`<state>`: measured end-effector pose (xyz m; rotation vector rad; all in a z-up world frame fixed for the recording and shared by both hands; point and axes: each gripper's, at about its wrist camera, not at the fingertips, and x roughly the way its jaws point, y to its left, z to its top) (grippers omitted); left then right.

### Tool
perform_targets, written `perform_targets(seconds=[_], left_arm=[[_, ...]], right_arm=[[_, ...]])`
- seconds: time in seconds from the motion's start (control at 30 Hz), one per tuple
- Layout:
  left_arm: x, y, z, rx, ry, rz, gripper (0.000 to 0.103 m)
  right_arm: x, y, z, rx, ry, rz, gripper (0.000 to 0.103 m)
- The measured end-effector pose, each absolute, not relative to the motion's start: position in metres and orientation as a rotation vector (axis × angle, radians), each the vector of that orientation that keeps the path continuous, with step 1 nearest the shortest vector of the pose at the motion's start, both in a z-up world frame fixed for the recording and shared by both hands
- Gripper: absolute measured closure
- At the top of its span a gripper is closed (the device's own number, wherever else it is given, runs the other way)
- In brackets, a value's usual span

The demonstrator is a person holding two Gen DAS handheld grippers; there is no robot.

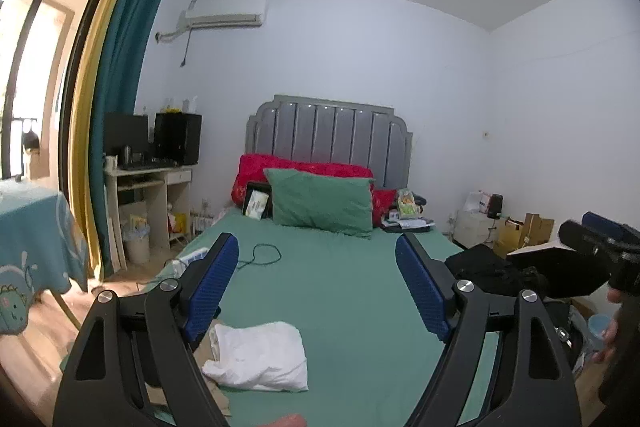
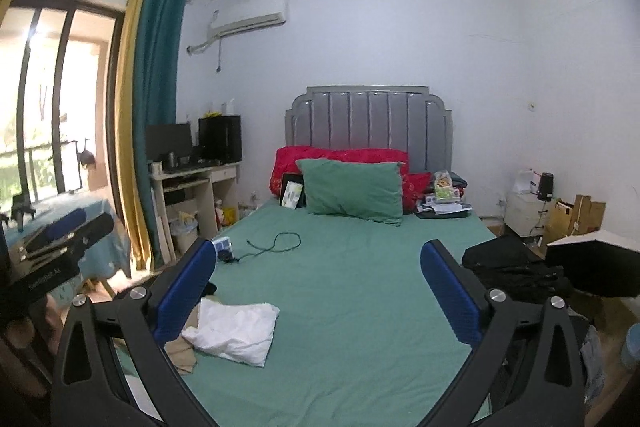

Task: Fold large clothes

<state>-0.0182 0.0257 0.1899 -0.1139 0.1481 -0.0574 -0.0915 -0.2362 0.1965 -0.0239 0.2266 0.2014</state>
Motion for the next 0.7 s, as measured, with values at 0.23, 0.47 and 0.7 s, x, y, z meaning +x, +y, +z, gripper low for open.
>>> perform_targets(seconds=[0.23, 0.47, 0.7], left_arm=[[-0.009, 0.04, 0.172, -0.167, 0.17, -0.081, 0.019], [-0.002, 0.038, 0.16, -0.161, 0.217, -0.076, 0.019], [-0.003, 0.037, 0.159, -0.161, 0.224, -0.071, 0.019]], right_arm=[[-0.078, -0.23, 0.171, 0.002, 0.292, 0.24, 0.002], [-0.071, -0.232, 0.159, 0.011, 0.328, 0.23, 0.002], [-0.068, -0.233, 0.16, 0.01, 0.343, 0.224, 0.002]])
